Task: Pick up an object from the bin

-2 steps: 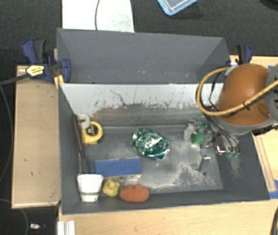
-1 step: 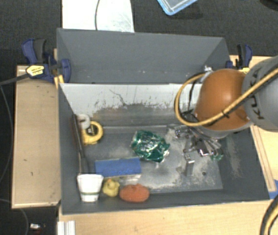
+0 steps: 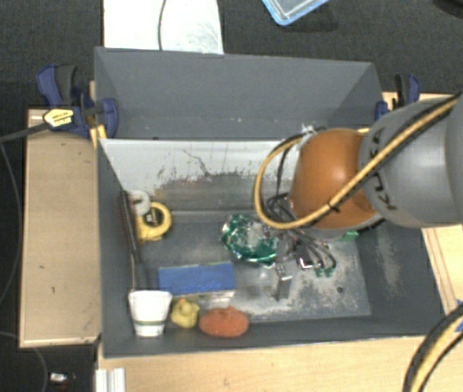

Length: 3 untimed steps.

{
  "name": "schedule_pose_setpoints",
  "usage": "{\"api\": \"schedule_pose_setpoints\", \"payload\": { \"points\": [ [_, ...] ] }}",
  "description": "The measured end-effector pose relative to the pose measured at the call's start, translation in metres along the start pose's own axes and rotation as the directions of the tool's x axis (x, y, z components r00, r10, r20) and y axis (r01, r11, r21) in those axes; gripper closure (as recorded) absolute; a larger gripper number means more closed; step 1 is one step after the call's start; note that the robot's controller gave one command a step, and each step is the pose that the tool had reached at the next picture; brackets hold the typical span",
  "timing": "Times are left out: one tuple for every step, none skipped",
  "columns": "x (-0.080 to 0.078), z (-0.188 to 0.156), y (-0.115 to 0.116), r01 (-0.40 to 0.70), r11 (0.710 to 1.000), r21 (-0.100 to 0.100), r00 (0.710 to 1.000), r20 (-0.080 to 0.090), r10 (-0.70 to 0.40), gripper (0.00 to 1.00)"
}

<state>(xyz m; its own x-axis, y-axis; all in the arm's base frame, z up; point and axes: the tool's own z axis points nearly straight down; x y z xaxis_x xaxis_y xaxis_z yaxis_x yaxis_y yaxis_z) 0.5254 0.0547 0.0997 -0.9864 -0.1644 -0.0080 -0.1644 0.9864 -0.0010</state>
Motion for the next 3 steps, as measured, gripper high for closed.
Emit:
{"api": "schedule_pose_setpoints", "payload": {
  "points": [
    [-0.062,0.015,0.049,0.022,1.0,-0.007,0.999,0.044,-0.022,1.0],
    [-0.062,0.015,0.049,0.023,1.0,-0.007,0.999,0.044,-0.023,1.0],
    [-0.053,-0.019,0.064,0.06,0.998,-0.005,0.997,0.051,-0.059,1.0]
  ]
}}
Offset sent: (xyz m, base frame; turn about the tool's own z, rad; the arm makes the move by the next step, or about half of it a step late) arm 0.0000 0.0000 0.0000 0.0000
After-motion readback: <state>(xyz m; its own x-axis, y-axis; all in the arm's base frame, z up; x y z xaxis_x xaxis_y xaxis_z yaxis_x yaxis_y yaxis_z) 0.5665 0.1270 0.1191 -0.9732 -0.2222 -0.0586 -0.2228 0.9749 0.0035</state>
